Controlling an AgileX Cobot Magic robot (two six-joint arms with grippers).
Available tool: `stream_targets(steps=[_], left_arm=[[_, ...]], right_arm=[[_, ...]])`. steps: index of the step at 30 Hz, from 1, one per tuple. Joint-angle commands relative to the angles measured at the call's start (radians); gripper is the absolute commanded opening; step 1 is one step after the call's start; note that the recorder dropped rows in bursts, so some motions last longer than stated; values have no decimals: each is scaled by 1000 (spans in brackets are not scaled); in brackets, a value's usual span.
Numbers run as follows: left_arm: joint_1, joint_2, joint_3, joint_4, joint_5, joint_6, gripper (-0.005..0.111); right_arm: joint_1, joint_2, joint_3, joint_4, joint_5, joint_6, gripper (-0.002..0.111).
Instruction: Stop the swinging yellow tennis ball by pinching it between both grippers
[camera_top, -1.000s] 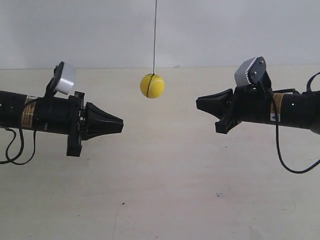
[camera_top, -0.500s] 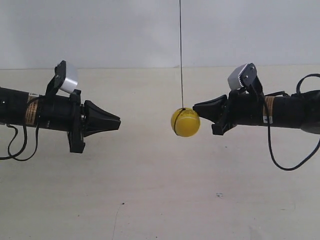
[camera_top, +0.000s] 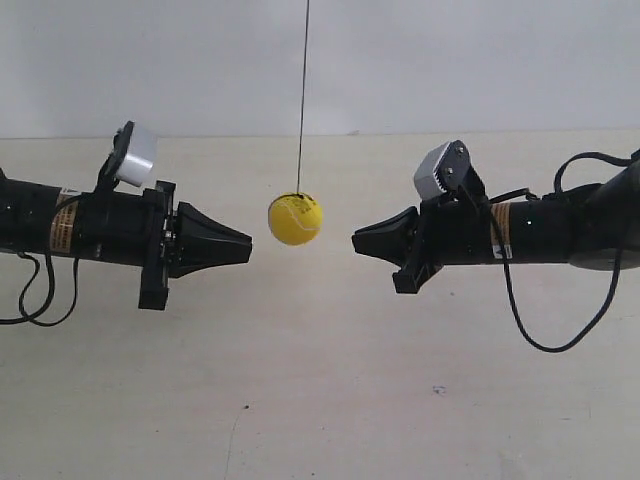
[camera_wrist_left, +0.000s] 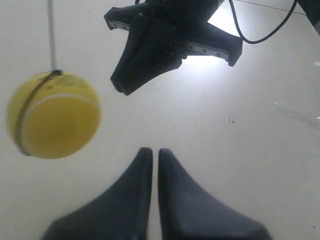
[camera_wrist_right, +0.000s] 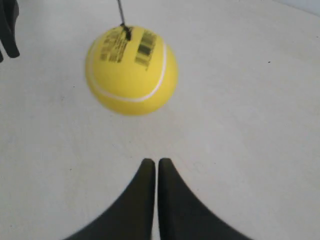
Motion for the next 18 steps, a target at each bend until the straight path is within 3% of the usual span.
stream_targets(steps=[1,18], left_arm=[[-4,3,-4,-11,-16,3,5],[-4,80,-61,-17,-42,-6,5]], right_arm=[[9,2,-4,-4,-6,-5,0],[20,2,-29,-21,58,-22,0]])
